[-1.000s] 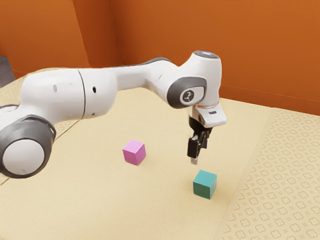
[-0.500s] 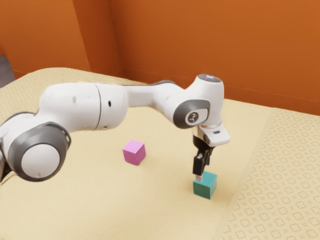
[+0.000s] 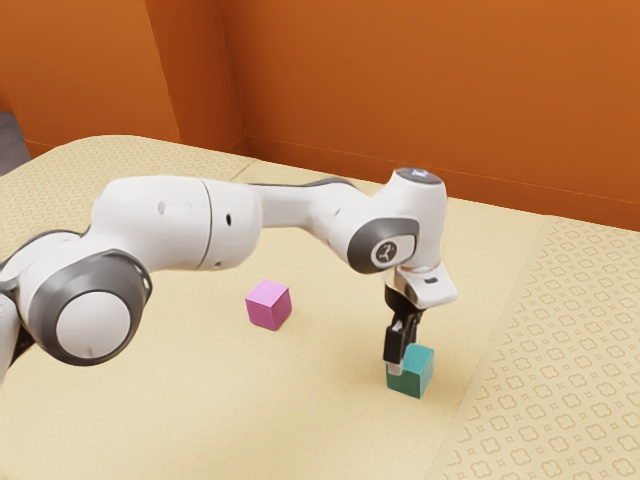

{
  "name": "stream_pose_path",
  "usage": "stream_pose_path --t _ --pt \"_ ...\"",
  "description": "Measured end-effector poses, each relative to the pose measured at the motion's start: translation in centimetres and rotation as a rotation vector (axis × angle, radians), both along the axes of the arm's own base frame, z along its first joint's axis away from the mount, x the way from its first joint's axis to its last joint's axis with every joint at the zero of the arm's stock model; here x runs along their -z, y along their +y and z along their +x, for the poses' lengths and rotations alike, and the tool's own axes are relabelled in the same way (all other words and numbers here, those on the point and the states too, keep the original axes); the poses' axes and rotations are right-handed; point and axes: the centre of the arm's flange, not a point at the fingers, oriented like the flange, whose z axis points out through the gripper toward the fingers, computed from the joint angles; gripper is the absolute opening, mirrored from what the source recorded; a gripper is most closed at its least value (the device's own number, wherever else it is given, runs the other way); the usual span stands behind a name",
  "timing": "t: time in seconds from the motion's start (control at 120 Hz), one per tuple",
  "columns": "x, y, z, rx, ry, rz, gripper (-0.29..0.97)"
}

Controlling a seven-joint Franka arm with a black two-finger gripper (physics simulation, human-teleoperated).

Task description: Pick up the blue block with one arm, and put the blue block on the pink block with one arm

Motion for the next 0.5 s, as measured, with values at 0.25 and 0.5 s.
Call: stream_pose_path --t 0.25,0.5 --pt "1.8 -0.4 -0.3 0.025 0.012 0.010 0.68" --pt "2.1 0.3 0.1 0.023 0.008 0.010 0.42"
